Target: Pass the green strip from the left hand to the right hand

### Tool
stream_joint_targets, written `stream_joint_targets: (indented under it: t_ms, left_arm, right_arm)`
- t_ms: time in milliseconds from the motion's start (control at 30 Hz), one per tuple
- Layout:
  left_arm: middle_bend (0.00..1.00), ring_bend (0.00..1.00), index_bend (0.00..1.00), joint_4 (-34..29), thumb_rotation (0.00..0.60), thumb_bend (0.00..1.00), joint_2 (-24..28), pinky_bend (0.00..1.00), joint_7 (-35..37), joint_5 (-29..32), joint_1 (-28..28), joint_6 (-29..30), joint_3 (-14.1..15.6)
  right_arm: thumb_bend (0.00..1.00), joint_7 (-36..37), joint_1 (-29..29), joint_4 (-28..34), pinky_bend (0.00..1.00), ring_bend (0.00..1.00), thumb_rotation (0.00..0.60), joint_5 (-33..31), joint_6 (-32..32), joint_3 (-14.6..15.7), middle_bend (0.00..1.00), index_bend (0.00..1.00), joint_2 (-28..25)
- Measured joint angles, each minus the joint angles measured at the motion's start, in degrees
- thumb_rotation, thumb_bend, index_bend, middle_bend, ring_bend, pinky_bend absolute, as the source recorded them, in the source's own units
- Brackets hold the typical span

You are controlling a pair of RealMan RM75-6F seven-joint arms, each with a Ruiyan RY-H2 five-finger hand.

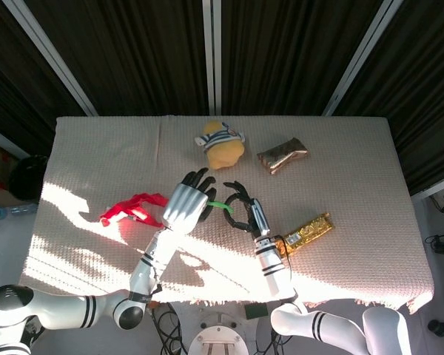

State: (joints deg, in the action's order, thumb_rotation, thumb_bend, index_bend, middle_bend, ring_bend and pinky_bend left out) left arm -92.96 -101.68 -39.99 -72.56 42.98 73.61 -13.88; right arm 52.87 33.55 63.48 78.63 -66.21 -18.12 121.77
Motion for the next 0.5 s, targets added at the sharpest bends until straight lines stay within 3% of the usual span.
stream_joint_targets:
  t_ms: [200, 500]
  left_arm:
    - [0.31, 0.17, 0.61, 0.0, 0.595, 0.42, 0.0, 0.26, 1.1, -0.5, -0.3, 0.1, 0.3]
    - [0.31, 0.17, 0.61, 0.7, 0.598, 0.42, -0.3, 0.26, 2.3, -0.9, -0.6, 0.2, 0.4]
  right_arm:
    - [0.43, -5.0, 0.1, -1.4, 0.00, 0.00, 0.600, 1.4, -2.2, 0.5, 0.16, 0.59, 0.0]
    - [0.44, -15.2, -0.2, -6.4, 0.00, 0.00, 0.600, 5.3, -10.8, 1.8, 0.15, 0.59, 1.4]
